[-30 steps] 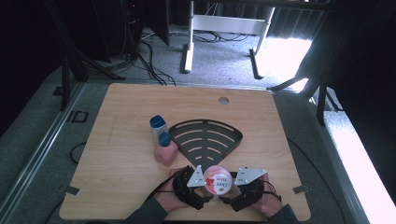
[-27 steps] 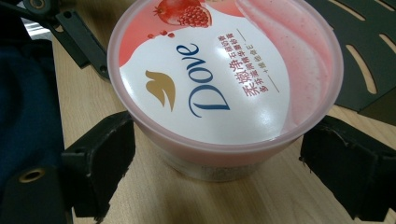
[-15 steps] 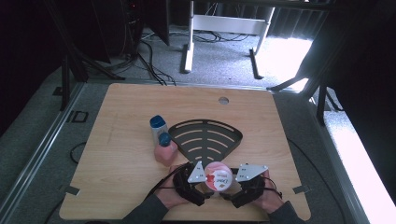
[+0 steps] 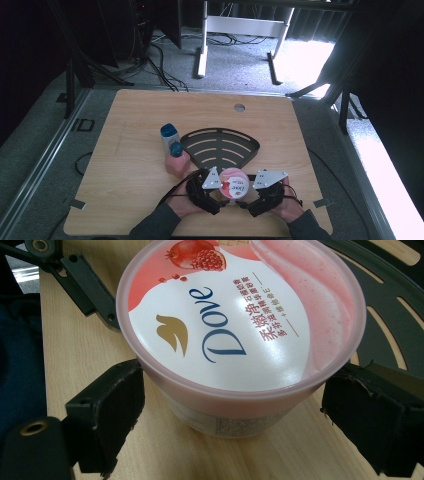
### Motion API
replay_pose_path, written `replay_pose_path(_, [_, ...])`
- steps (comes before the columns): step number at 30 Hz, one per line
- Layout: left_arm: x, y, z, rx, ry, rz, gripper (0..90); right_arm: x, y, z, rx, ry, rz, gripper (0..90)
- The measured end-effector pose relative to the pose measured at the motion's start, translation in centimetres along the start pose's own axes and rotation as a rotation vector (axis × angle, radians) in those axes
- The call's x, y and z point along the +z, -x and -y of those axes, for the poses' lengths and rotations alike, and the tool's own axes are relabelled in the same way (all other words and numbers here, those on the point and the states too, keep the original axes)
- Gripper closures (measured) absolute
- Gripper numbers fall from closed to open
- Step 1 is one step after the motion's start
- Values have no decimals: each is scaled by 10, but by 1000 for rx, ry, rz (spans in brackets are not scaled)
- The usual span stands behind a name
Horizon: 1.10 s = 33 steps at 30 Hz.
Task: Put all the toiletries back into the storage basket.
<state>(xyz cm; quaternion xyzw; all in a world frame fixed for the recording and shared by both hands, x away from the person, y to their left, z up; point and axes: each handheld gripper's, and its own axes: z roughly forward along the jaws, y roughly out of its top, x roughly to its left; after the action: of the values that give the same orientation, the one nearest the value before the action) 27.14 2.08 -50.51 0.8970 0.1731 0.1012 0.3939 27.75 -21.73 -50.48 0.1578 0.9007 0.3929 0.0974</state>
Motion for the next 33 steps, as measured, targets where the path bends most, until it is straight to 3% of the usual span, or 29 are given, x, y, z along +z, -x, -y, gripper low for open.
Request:
replay_pose_path(9, [-1, -7, -9, -5, -14, -21, 144, 0, 8, -8, -12, 3, 12, 102])
replay_pose_path(15, [1, -12, -15, -15, -20, -13, 143, -3, 14, -11, -17, 4, 18, 102])
replay_pose_path(33, [1, -27, -34, -26, -8, -44, 141, -9, 37, -21, -15, 25, 24, 96])
